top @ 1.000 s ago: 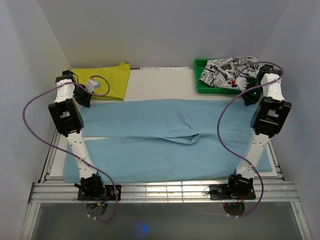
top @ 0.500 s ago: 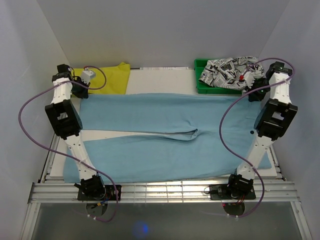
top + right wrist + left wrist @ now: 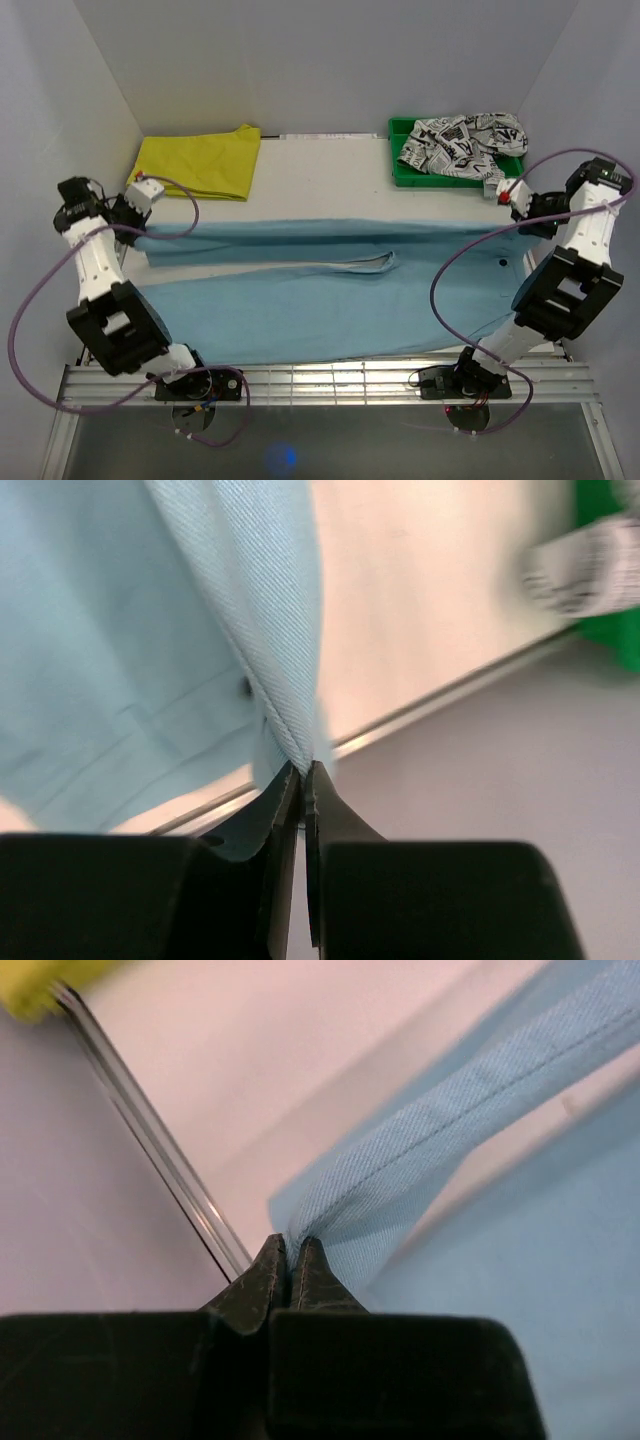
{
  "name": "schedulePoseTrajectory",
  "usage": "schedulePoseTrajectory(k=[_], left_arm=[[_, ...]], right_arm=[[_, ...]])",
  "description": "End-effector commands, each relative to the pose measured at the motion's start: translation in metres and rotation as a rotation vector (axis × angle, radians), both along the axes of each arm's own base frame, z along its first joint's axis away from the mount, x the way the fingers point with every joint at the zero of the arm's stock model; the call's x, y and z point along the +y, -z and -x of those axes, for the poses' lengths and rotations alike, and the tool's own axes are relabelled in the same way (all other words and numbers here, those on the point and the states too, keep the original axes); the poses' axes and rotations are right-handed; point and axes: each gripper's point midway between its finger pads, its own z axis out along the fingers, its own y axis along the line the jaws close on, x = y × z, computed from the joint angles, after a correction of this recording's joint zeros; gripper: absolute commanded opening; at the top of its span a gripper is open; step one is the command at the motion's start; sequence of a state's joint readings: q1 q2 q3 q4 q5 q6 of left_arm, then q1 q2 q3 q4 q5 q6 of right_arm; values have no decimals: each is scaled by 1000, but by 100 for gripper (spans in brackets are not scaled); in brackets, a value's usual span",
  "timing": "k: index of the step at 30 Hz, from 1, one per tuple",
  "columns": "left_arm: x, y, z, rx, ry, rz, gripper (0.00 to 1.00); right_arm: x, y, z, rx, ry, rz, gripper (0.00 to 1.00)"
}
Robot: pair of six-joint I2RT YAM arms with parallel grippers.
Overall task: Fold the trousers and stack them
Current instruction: Fold the trousers
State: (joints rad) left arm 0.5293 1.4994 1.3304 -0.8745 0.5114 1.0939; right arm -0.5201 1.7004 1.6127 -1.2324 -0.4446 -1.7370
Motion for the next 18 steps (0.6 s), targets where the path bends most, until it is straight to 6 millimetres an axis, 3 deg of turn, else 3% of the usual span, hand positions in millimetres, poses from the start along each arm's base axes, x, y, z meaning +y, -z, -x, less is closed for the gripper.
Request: schedulePoseTrajectory(k=[1,2,3,4,7,8,9,11,13,15,17,18], left_arm=[[-3,46,89,133,124,-109,0],[-4,56,108,167,126,-116,0],[-2,63,131,204,113,-146,0],[-15,94,156,291,112,-103,0],[-27,147,207,487,64,-81,0],[-26,158,213,516,32,-84,0],[-15,168,212,527,-32,-117,0],[-13,182,216,554,-78,-107,0],[-4,191,204,553,-167,-78,0],[13,186,178,524,-228,-71,0],[21,195,162,569,-324,-3,0],[40,179,129,511,-360,-17,0]], right_arm=[[3,44,59,107,-171,106,8],[-1,54,66,118,-176,144,8],[8,78,86,176,-189,123,8],[10,85,93,187,-195,130,8],[14,115,111,255,-170,129,8],[14,121,113,281,-164,144,8],[13,131,112,295,-145,140,8],[10,138,112,332,-78,131,8],[5,149,107,367,-34,124,8],[2,159,104,420,22,104,8],[-6,157,84,395,69,106,8],[-7,157,78,396,103,96,8]])
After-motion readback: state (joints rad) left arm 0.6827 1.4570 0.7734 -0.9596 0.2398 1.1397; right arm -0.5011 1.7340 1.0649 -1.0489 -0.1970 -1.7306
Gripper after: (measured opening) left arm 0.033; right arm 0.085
